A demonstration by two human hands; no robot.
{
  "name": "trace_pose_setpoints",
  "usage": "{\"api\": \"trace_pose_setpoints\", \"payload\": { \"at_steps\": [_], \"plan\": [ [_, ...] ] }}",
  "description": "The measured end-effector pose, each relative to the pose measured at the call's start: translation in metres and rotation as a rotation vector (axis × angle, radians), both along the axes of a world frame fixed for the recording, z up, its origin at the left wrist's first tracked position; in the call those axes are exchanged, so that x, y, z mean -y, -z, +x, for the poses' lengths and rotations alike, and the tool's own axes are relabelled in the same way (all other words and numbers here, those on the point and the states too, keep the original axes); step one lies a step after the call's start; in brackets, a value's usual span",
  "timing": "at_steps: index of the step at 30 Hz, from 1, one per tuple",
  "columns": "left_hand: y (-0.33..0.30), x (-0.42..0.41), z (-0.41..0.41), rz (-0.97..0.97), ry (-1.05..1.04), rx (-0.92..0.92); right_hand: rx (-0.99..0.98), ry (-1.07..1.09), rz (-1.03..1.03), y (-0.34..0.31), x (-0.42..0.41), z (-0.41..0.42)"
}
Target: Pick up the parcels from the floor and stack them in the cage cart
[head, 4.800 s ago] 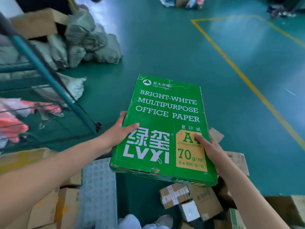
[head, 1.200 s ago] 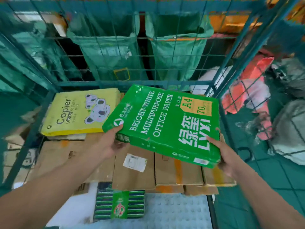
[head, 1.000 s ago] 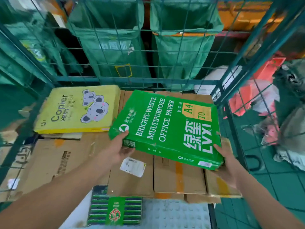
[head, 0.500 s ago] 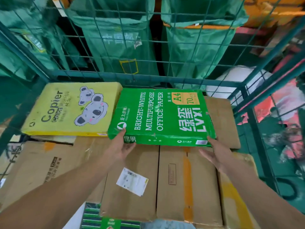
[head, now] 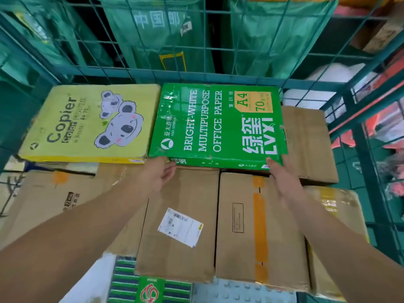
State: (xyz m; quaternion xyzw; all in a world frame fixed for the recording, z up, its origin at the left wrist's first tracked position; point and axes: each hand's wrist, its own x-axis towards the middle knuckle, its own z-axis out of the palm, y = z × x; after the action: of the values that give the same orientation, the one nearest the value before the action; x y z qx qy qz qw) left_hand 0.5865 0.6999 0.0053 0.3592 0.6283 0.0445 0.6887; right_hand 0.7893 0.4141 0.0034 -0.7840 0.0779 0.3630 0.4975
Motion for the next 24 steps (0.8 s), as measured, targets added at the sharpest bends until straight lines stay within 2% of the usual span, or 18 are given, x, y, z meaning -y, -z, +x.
{"api": "trace_pose_setpoints", "payload": {
  "at_steps": [6,10,15,19,24],
  "plan": [
    [-0.005,0.018,-0.013,-0.047,-0.026,0.149,-0.086,0.027,0.053,-0.015,0.008,-0.022],
    [-0.041,0.038,-0.025,-0.048,0.040,0.162,-0.123,0.052,0.152,-0.054,0.005,-0.063],
    [-0.111,0.065,-0.044,-0.035,0.187,0.287,-0.141,0.053,0.220,-0.110,0.004,-0.116],
    [-0.187,0.084,-0.073,0.005,0.408,0.369,-0.088,0.056,0.268,-0.178,0.006,-0.172],
    [-0.267,0.102,-0.124,0.009,0.629,0.457,-0.021,0.186,0.300,-0.266,0.024,-0.264]
  ]
}}
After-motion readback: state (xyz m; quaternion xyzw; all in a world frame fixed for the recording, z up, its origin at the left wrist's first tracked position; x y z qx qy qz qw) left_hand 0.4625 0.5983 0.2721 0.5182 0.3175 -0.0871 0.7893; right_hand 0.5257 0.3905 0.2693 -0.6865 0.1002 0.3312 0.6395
